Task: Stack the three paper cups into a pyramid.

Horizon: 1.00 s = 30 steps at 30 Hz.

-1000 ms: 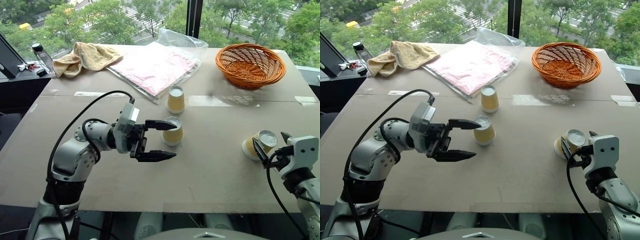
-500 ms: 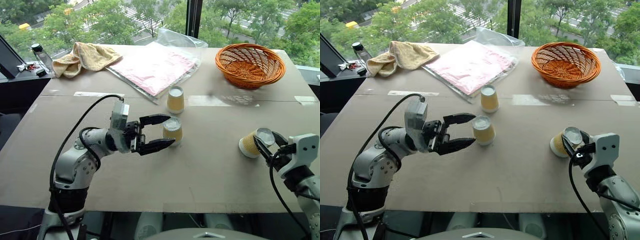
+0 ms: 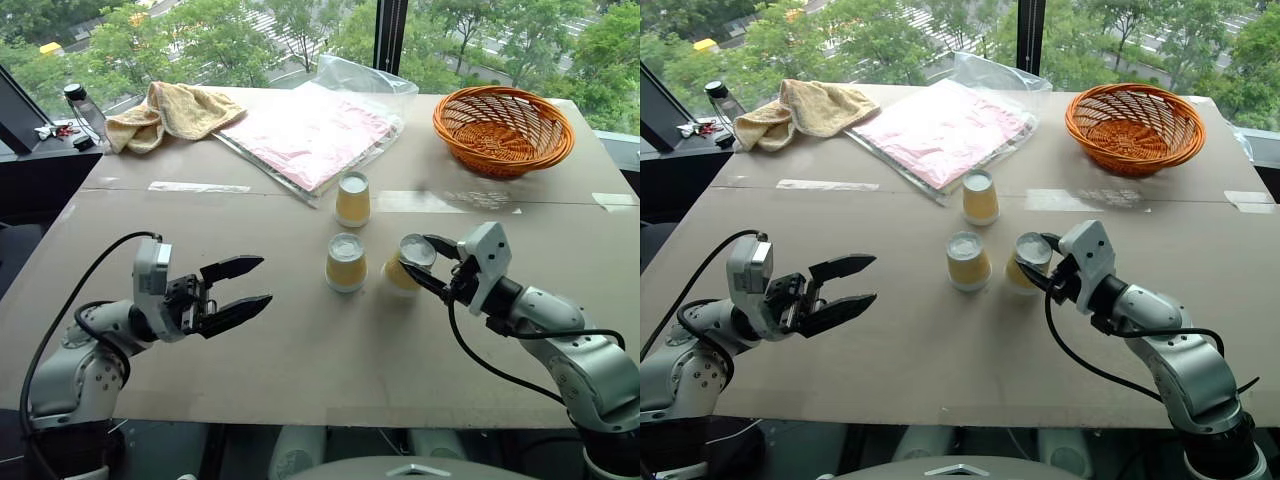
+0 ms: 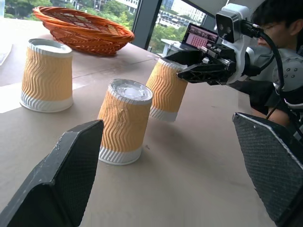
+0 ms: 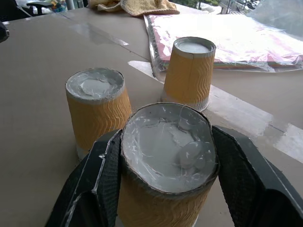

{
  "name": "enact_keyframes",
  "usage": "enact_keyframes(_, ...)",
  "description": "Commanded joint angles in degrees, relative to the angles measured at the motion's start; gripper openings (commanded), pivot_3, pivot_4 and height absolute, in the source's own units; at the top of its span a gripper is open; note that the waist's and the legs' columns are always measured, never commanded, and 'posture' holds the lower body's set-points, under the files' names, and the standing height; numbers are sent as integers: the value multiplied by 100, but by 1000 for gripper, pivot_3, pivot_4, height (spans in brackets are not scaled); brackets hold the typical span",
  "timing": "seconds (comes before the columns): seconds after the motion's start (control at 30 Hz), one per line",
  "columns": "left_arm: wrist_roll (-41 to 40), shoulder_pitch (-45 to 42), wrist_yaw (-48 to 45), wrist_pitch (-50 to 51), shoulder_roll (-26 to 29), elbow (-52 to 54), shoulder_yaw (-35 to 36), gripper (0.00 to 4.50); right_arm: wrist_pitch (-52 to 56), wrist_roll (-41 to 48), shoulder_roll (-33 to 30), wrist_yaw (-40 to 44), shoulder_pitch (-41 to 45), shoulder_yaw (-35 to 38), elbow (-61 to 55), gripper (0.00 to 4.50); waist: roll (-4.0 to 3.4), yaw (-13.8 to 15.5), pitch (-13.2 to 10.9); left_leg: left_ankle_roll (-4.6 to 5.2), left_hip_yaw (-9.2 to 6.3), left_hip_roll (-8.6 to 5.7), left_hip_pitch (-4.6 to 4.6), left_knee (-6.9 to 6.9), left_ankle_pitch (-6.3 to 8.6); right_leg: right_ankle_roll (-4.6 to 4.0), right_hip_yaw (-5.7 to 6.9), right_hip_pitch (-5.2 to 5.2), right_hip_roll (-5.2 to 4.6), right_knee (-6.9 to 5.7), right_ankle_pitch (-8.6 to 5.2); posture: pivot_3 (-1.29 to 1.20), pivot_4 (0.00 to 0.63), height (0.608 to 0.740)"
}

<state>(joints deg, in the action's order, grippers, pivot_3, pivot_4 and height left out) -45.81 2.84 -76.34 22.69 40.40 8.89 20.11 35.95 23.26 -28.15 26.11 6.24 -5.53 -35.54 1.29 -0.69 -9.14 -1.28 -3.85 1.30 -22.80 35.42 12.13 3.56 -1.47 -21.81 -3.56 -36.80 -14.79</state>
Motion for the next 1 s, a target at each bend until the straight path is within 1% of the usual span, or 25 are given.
enact_keyframes(0.03, 50, 236, -253, -278, 108, 123, 192, 4500, -126, -33, 26, 115, 227, -44, -25, 2104, -1, -13, -1, 0, 2, 1, 0, 0, 0, 0, -1, -1, 0, 0, 0, 0, 150, 740)
enact_keyframes(0.37, 221, 522, -501, -663, 153, -73, 231, 4500, -36, -58, -64, 503, 436, -416, -94, 2104, -1, -14, -1, 0, 3, 2, 1, -1, 0, 0, -2, -3, 0, -1, 1, 0, 150, 740)
enact_keyframes(0.6, 239, 553, -583, -710, 159, -102, 235, 4500, -176, -516, -106, 539, 560, -831, 233, 2104, -1, -18, -1, 0, 2, 3, 2, -1, 0, 0, -1, -5, 1, -2, 0, 0, 150, 740)
enact_keyframes(0.63, 238, 555, -585, -711, 160, -102, 237, 4500, -220, -588, -130, 570, 570, -875, 275, 3111, -1, -18, -1, 0, 2, 3, 2, -1, 0, -1, -1, -5, 1, -2, 0, 0, 150, 740)
enact_keyframes(0.67, 236, 560, -585, -712, 160, -103, 242, 4500, -265, -649, -134, 574, 572, -895, 292, 3379, 0, -17, 0, 0, 3, 3, 2, -1, 0, 0, -1, -5, 1, -2, 0, 0, 150, 740)
enact_keyframes(0.73, 224, 568, -566, -702, 156, -102, 255, 4500, -375, -757, -115, 527, 583, -881, 284, 4247, 0, -16, 0, 0, 2, 3, 2, -1, 0, 0, -1, -5, 1, -2, 0, 0, 150, 740)
enact_keyframes(0.77, 182, 545, -494, -648, 138, -108, 279, 4500, -385, -742, -107, 522, 599, -814, 232, 4443, -1, -16, -1, 0, 3, 3, 2, -1, 0, 0, -1, -5, 1, -2, 0, 0, 150, 740)
enact_keyframes(0.8, 152, 527, -440, -608, 124, -113, 295, 4500, -389, -730, -100, 529, 610, -766, 197, 4443, 0, -17, -1, 0, 3, 2, 1, -1, 0, 0, -1, -5, 1, -2, 0, 0, 150, 740)
enact_keyframes(0.83, 106, 497, -354, -547, 102, -105, 316, 4500, -344, -540, -69, 568, 602, -601, 70, 4443, -1, -17, -1, 0, 3, 3, 1, -1, 0, 0, -1, -5, 1, -2, 0, 0, 150, 740)
enact_keyframes(1.0, -20, 295, 23, -324, -12, -119, 342, 4500, -22, 644, -44, 850, 660, 196, -475, 4443, -1, -9, -3, 0, 0, 3, 1, -1, 0, 1, 0, -4, 1, -2, 1, 0, 150, 740)
